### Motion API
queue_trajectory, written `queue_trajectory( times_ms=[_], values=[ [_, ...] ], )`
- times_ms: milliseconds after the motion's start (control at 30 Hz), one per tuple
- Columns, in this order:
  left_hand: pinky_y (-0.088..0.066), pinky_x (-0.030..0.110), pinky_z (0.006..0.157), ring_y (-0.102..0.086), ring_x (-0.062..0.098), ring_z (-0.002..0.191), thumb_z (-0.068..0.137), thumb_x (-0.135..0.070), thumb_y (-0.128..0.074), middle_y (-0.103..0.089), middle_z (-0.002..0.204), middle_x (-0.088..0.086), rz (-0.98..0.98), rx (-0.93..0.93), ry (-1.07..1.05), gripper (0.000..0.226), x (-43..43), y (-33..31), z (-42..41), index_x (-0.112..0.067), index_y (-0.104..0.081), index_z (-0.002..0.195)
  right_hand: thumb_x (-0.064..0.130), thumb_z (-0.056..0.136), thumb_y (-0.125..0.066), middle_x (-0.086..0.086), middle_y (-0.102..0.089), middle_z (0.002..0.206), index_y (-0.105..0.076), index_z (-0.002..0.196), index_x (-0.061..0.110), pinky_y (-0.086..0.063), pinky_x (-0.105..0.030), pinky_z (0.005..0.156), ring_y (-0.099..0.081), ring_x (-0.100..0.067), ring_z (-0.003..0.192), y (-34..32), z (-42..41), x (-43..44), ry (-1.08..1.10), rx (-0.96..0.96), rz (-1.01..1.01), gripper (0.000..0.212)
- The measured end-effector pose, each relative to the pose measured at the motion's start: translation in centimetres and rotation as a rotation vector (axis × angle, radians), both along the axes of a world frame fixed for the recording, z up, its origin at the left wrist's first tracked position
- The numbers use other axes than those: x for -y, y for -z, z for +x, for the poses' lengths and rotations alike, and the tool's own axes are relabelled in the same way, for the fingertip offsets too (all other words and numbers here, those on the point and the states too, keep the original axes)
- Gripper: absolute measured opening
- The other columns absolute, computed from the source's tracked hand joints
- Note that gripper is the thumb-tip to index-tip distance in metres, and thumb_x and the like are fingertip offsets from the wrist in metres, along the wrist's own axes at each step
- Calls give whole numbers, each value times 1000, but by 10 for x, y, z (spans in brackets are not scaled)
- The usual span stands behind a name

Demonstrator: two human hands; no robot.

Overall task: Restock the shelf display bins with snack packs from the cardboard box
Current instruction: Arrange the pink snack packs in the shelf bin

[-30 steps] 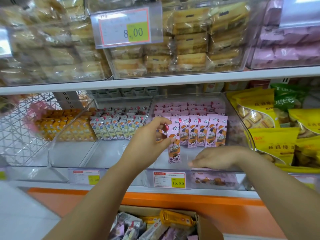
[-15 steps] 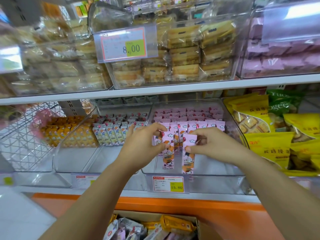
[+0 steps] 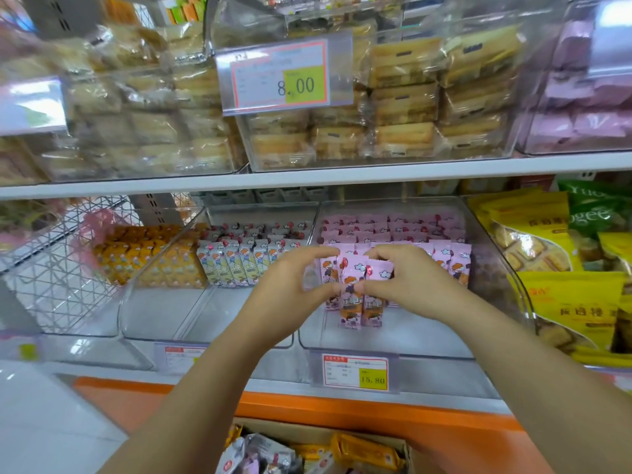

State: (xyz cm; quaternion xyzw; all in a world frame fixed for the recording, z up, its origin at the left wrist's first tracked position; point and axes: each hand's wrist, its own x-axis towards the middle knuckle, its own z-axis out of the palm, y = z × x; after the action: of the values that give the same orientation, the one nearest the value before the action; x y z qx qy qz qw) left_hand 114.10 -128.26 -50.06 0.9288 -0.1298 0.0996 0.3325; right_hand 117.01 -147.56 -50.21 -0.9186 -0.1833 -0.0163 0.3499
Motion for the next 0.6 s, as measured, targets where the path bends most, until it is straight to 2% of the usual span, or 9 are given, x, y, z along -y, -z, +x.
queue_trajectory(
  times_ms=[67,100,233,333,500,600],
  values=[
    [-32,16,96,-44,-2,114,89,-29,-65,-51,124,-19,-44,42,-28,37,-10,5,2,-34,-57,124,37,81,-72,-1,-48,142,-53,133,15,-35,-26,99,-48,-16,123,5,13,-7,34,7,-62,59],
    [-36,14,92,-46,-2,111,90,-27,-64,-51,122,-19,-70,56,-42,31,-13,8,3,-35,-58,120,37,82,-72,-2,-47,143,-51,135,15,-35,-28,102,-45,-19,128,8,19,-12,35,6,-89,61],
    [-47,5,75,-54,-2,100,91,-19,-63,-52,118,-11,-179,51,-55,22,-22,20,7,-37,-59,105,42,84,-68,-10,-49,134,-49,136,17,-39,-31,92,-47,-26,121,19,40,-37,15,42,-234,61],
    [-50,10,77,-53,-9,96,91,-17,-62,-54,117,-9,-209,58,-32,22,-25,23,9,-35,-62,103,39,84,-69,-9,-50,131,-49,136,21,-41,-33,92,-50,-27,117,22,47,-47,32,121,-285,58],
    [-50,12,77,-52,-9,98,90,-16,-63,-54,113,-9,-297,63,-10,19,-27,27,10,-32,-64,100,36,81,-72,-5,-48,132,-48,127,22,-44,-33,88,-54,-26,110,25,49,-47,82,175,-264,54],
    [-51,13,76,-52,-7,99,89,-15,-64,-53,110,-15,-338,70,-6,21,-26,29,10,-36,-63,96,34,82,-71,-5,-49,132,-49,123,19,-43,-33,90,-52,-24,114,29,49,-46,48,179,-279,49]
  ],
)
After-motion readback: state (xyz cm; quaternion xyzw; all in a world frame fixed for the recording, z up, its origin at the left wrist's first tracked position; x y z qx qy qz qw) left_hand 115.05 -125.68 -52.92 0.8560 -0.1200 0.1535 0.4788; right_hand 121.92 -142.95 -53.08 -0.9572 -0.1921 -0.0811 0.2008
